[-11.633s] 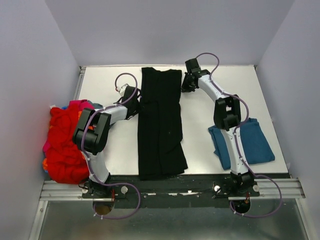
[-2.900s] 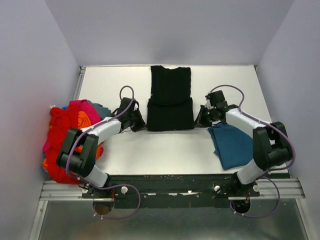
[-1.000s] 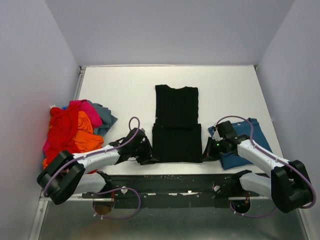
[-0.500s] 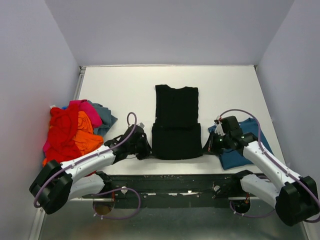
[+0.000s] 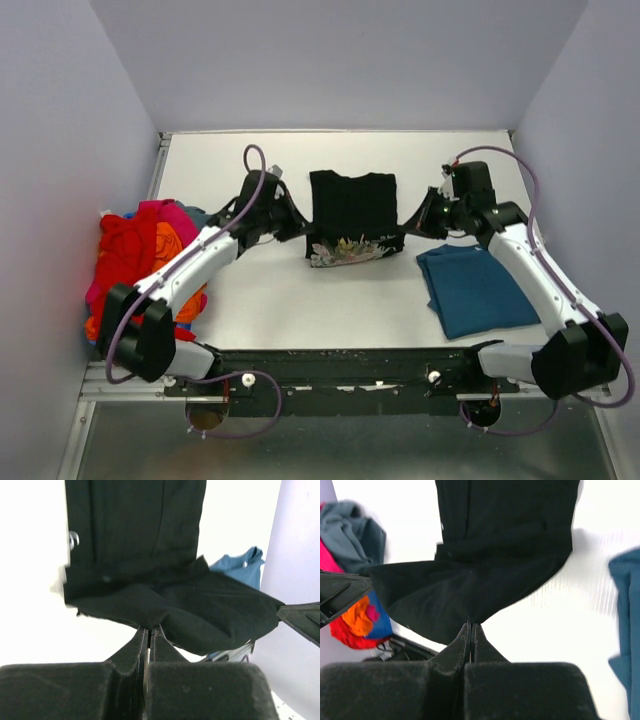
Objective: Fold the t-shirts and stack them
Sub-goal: Fold the long partially folded tshirt into a neat square, then put the neatly folded tshirt into the corner of the board with both arms
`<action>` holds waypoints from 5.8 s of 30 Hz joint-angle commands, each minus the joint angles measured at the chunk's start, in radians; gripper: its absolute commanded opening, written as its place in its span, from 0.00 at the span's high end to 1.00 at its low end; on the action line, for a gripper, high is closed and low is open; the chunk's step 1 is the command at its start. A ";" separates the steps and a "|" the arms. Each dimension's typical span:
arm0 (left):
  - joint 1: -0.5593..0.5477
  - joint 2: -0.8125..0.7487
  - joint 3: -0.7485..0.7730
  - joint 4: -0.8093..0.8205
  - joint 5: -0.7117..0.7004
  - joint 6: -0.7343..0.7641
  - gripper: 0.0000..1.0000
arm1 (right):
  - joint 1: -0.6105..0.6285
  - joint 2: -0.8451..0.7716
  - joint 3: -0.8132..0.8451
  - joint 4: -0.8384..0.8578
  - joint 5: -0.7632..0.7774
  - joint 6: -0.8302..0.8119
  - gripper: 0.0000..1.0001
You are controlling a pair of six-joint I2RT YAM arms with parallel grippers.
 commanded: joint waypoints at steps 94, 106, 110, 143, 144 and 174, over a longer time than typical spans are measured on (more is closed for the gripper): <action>0.228 1.086 0.787 0.568 -0.004 0.123 1.00 | -0.156 1.171 1.028 0.199 -0.047 -0.034 0.99; 0.220 0.567 0.123 1.085 -0.012 0.091 1.00 | -0.156 0.701 0.499 0.371 -0.122 -0.079 0.99; 0.168 0.393 -0.012 1.108 -0.048 0.096 1.00 | -0.156 0.519 0.334 0.386 -0.093 -0.094 0.99; -0.887 0.260 -0.035 1.084 -0.739 0.194 1.00 | -0.530 -0.345 0.076 -0.221 0.981 -0.068 0.99; -0.892 0.266 -0.017 1.079 -0.724 0.186 1.00 | -0.544 -0.342 0.072 -0.223 1.007 -0.067 0.99; -0.891 0.390 0.192 0.895 -0.594 0.108 0.99 | -0.786 -0.352 0.004 -0.168 0.940 -0.068 0.99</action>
